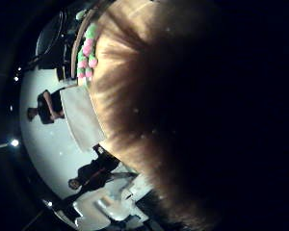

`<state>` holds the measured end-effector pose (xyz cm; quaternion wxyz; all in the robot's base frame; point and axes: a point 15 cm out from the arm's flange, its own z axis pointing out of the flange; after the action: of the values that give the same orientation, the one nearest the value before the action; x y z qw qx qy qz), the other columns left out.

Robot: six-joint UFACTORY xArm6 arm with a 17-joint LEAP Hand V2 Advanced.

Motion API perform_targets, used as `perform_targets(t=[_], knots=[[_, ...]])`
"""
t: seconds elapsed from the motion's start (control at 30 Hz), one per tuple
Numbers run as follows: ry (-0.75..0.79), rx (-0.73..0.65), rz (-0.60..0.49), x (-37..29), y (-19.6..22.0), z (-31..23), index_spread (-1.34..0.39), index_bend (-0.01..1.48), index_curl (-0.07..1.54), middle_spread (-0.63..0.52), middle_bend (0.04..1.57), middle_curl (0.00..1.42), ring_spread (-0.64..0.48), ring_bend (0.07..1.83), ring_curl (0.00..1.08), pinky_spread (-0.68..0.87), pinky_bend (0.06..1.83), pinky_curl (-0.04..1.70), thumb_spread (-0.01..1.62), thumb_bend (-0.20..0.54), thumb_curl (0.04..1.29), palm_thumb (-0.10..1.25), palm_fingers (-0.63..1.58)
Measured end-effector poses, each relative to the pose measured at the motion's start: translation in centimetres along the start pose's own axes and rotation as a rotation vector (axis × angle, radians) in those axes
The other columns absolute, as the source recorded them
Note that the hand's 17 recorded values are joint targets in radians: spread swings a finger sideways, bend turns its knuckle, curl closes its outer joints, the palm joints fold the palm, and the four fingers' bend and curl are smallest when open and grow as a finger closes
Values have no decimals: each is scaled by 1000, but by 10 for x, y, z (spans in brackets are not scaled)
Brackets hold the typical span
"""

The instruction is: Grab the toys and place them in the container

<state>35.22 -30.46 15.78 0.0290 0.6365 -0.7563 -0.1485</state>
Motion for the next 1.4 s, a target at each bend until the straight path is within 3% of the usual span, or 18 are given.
perform_targets(t=[0.23,0.37,0.43,0.53,0.8,1.1,1.4], knots=[[-15,-25,1,4,-7,12,-446,111,219,-135,237,358,-110,607,299,282,866,277,890,-23,313,461,213],[-25,-38,4,5,-6,18,-446,17,145,-254,304,382,-275,898,369,-68,1168,337,917,7,334,599,521],[-33,-55,2,4,-3,22,-456,36,116,-316,377,410,-333,1017,407,-233,1279,368,927,10,342,663,642],[-41,-71,-10,0,-2,17,-474,109,108,-398,486,460,-379,1130,460,-365,1347,407,933,27,360,775,798],[-41,-41,0,6,1,6,-543,374,244,-467,676,560,-358,1122,485,-454,1202,401,932,47,390,992,1231],[-9,75,15,6,12,-50,-544,506,365,-451,777,598,-339,1166,490,-496,1138,398,892,-19,385,1035,1249],[-14,117,-4,-5,24,-79,-539,530,434,-445,829,602,-332,1195,488,-517,1119,409,874,-24,370,1023,1237]])
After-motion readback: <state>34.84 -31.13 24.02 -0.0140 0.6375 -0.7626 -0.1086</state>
